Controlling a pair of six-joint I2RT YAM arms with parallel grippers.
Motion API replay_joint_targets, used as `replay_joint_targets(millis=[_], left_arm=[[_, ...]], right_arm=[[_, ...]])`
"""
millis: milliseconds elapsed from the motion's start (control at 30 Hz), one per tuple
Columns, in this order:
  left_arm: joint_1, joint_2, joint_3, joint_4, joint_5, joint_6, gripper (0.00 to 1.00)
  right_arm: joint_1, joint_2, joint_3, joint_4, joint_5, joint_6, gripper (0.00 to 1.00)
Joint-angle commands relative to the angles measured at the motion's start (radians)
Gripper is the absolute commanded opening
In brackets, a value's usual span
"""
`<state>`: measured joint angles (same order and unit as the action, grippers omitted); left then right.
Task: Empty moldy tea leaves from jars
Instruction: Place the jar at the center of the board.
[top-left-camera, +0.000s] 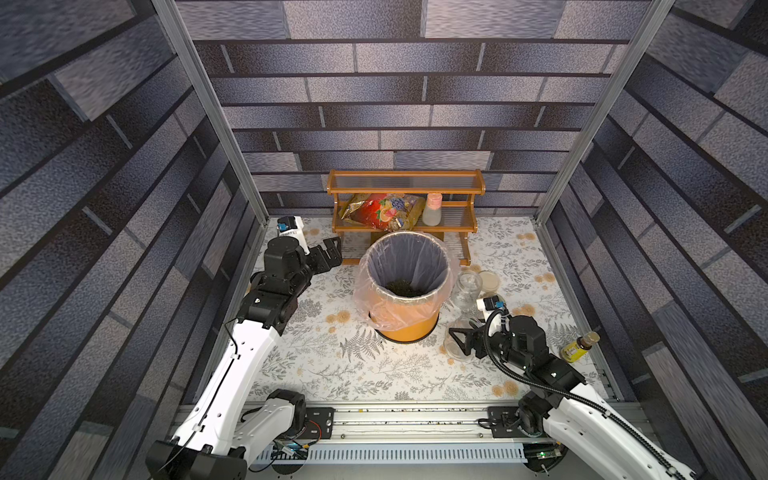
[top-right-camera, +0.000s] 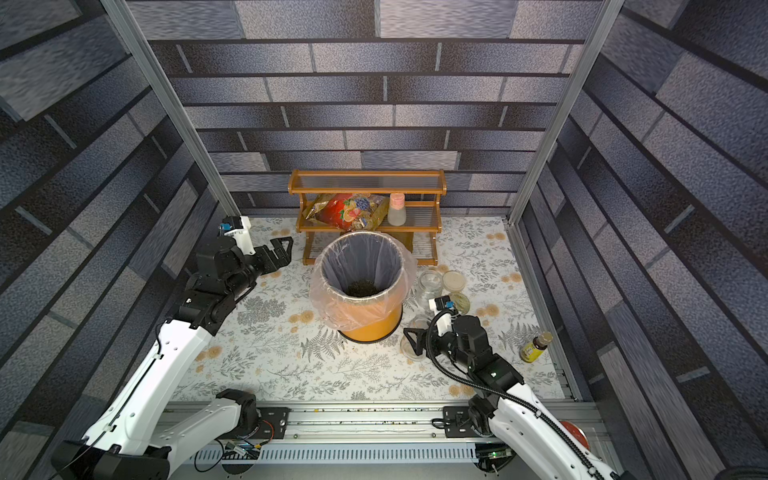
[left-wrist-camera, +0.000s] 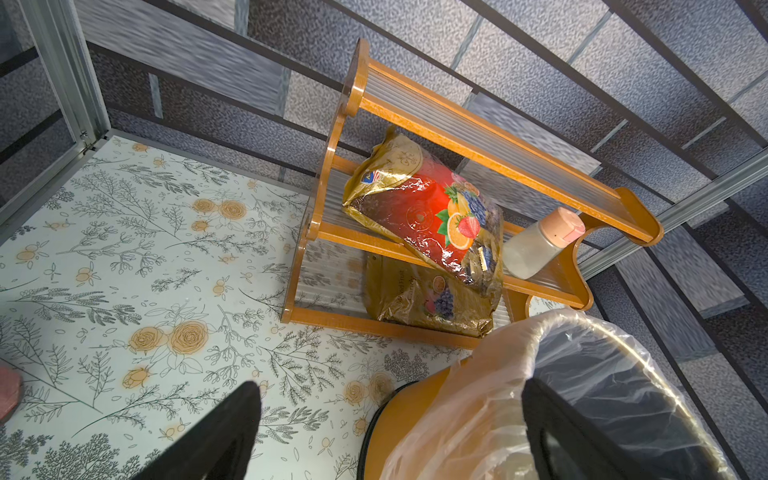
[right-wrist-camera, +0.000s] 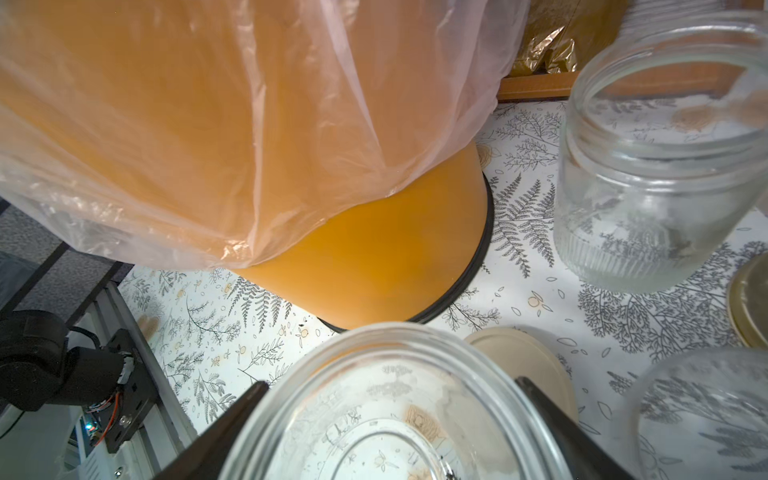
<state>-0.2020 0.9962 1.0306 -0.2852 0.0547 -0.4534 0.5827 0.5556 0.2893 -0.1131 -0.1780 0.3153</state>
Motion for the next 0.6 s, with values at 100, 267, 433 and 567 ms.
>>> replay_joint_targets(millis=[100,267,433,567], left_arm=[[0.006,-0.033,-0.028,-0.015,-0.011,0.025,1.0],[0.006,-0.026,-0.032,-0.005,-0.012,0.027,1.0],[0.007,-0.024,-0.031,-0.005,-0.013,0.028,1.0],[0.009,-0.03,-0.031,-0.007,-0.02,0.035,1.0]], right_arm=[[0.094,0.05,-0.036,0.211,0.108,-0.067,0.64],[0.156,0.125,-0.037,0.291,0.139,-0.077,0.65],[0.207,0.216,-0.011,0.327,0.151,-0.118,0.66],[0.23,0.287,-0.008,0.361,0.156,-0.144,0.66]])
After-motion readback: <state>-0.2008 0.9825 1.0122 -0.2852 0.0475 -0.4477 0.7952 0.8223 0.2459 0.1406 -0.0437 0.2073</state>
